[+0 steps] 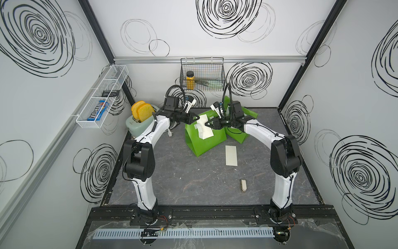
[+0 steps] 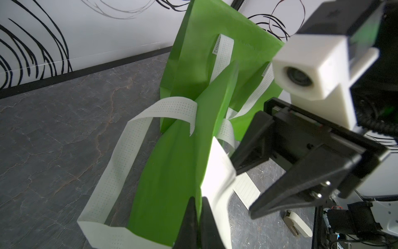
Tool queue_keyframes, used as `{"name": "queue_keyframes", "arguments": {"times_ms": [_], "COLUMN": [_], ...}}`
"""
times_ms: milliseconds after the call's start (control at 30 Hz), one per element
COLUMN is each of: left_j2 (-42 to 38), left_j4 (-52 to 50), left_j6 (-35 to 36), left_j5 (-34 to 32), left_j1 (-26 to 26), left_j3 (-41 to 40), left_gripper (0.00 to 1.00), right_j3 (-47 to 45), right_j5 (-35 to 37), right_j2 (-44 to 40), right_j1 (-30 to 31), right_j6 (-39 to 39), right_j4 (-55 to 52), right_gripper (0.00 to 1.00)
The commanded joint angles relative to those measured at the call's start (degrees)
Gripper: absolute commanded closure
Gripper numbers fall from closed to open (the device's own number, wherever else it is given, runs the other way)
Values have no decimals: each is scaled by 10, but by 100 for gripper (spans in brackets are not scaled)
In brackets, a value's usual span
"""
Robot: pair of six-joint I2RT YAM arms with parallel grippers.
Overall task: Staple the receipts to the bags
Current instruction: Hold the receipt from the takeout bag, then move the takeout bag to the center of the board.
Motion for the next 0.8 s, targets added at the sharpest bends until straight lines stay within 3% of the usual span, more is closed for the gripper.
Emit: {"name": "queue_keyframes", "arguments": {"times_ms": [0,133,400,567,767], "left_j2": [-14,-35,-91,-133,-167], "left_j4": [5,9,17,33,42], "left_j6": [9,10,10,6,8], "left_j5": [12,9,-12,-30,-48], "left_j1": [-6,-16,-56,-90,-121], "left_j3": [-13,-32,-93,-143,-187], "left_gripper": [100,100,100,100,100], "right_j3": [-15,-62,-221,-288,-356], "right_j5": [25,78,224,286,377], "right_j2": [-33,-88,-256,-333,-401], "right_j1": [-5,-10,-24,-25,-1], "right_j6": [0,6,74,106,137], "right_j4": [5,13,32,-68,-261], "right_gripper": [39,31,27,29,32]}}
